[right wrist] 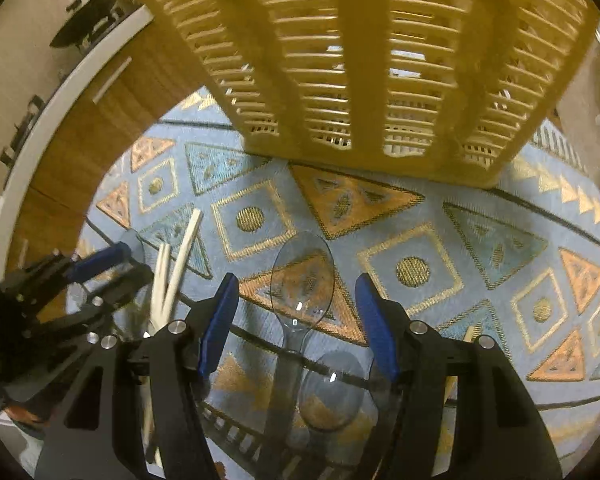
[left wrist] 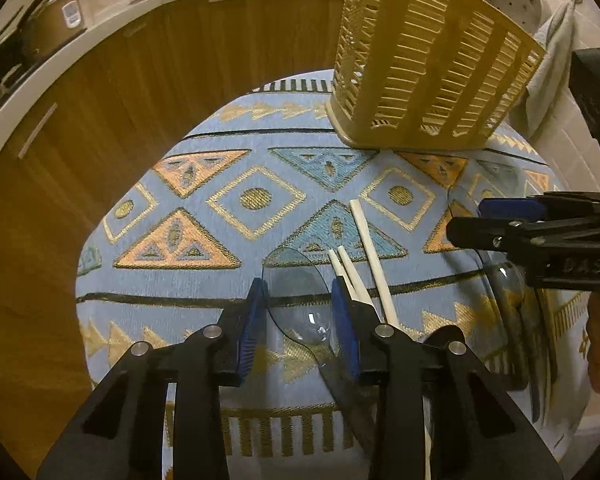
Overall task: Organize utensils
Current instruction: 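Lower the right gripper onto a clear spoon while the left gripper grasps another clear spoon, then carry both clear spoons over the yellow basket and open both grippers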
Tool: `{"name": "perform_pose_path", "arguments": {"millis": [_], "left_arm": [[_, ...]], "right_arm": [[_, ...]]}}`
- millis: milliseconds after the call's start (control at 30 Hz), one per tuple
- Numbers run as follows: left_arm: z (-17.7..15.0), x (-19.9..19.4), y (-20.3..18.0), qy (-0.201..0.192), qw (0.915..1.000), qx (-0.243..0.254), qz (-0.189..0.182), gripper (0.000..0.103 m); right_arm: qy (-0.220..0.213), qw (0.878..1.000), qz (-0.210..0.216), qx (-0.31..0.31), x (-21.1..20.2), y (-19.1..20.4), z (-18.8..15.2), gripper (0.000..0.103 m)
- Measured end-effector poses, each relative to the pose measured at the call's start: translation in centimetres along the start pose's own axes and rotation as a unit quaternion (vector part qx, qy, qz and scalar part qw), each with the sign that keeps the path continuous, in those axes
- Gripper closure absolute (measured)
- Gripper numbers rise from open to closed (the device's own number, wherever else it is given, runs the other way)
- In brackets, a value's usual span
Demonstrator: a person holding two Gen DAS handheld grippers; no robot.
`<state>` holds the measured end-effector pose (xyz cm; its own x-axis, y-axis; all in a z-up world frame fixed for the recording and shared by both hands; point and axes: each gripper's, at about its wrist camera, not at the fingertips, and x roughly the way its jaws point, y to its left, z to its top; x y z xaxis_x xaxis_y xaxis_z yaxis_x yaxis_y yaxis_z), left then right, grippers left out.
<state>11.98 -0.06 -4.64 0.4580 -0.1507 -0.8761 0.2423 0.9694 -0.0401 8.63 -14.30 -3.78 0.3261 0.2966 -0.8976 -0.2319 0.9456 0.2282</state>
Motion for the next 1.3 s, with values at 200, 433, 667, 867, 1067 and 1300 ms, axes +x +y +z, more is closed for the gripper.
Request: {"name": "perform_pose_path", "arguments": {"millis": [200, 433, 667, 867, 1067, 1300], "left_arm": [[0.1, -0.1, 1.0, 0.009, 0.9997, 0.021, -0.003, 0.07], [0.1, 0.0, 0.2, 0.034, 0.9984, 0.042, 0.017, 0.058], [0.1, 0.0, -0.8, 0.028, 0.9982, 0.046, 0.027, 0.07], [-0.4, -2.3, 0.0, -0.048, 0.9988, 0.003, -0.014, 0.071], [-0.2, -6.0, 0.2, -0.142, 0.9887, -0.022, -0.042, 0.072], [0.5, -11.0, -2.0, -0.265, 0.9629, -0.024, -0.043, 0.072]], "right_arm": [[0.018, 0.999, -0.041, -0.025, 1.2, 1.8, -0.2, 0.049], [0.045, 0.994, -0.089, -0.036, 2.5, 3.5, 0.8, 0.051], [0.032, 0.996, -0.082, -0.033, 2.7, 3.9, 0.7, 0.073], [-0.047, 0.998, -0.012, -0.039, -0.2, 2.5, -0.7, 0.074], [-0.192, 0.979, 0.045, -0.053, -4.1, 1.5, -3.0, 0.074], [-0.312, 0.947, 0.046, -0.067, -9.6, 1.7, -4.1, 0.074]]}}
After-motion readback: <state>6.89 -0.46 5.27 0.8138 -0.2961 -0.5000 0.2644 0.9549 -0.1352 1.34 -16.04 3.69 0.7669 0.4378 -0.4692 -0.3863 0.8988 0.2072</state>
